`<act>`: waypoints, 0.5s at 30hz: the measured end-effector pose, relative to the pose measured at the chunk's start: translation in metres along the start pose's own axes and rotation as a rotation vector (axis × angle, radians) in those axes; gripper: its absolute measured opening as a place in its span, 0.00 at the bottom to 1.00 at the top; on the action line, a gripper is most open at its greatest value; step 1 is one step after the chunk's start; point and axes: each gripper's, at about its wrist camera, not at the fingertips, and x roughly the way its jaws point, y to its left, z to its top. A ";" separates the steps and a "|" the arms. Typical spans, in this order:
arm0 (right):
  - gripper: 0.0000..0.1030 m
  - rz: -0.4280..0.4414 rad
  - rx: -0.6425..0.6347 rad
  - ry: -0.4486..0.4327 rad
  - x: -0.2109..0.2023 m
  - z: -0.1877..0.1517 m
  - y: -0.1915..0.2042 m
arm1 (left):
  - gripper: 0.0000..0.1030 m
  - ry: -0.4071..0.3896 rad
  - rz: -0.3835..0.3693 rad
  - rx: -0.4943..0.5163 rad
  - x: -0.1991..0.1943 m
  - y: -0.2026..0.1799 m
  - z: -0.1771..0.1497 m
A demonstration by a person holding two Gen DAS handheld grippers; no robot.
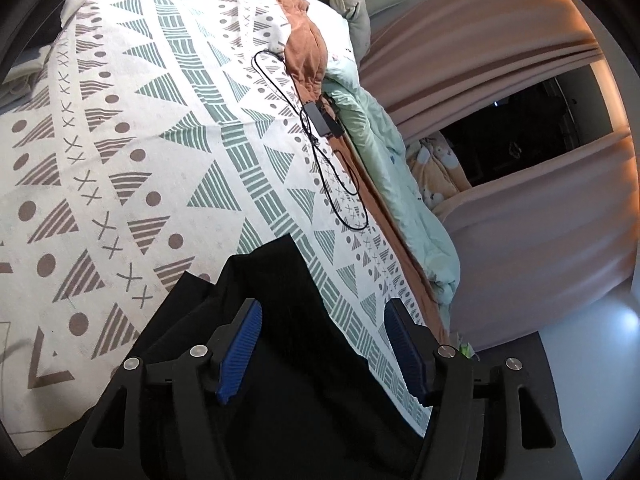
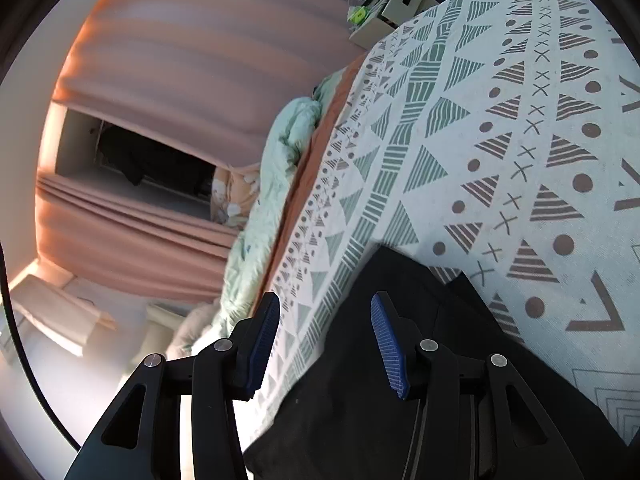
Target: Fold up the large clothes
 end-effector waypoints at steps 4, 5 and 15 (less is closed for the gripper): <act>0.47 -0.029 -0.027 0.039 0.003 -0.008 0.001 | 0.62 0.011 0.029 0.029 -0.001 -0.001 -0.010; 0.47 -0.035 -0.029 0.046 0.002 -0.009 0.001 | 0.62 0.015 0.036 0.038 -0.002 -0.001 -0.013; 0.47 -0.153 -0.063 0.045 -0.032 -0.020 -0.014 | 0.62 -0.006 0.082 0.102 -0.038 0.001 -0.033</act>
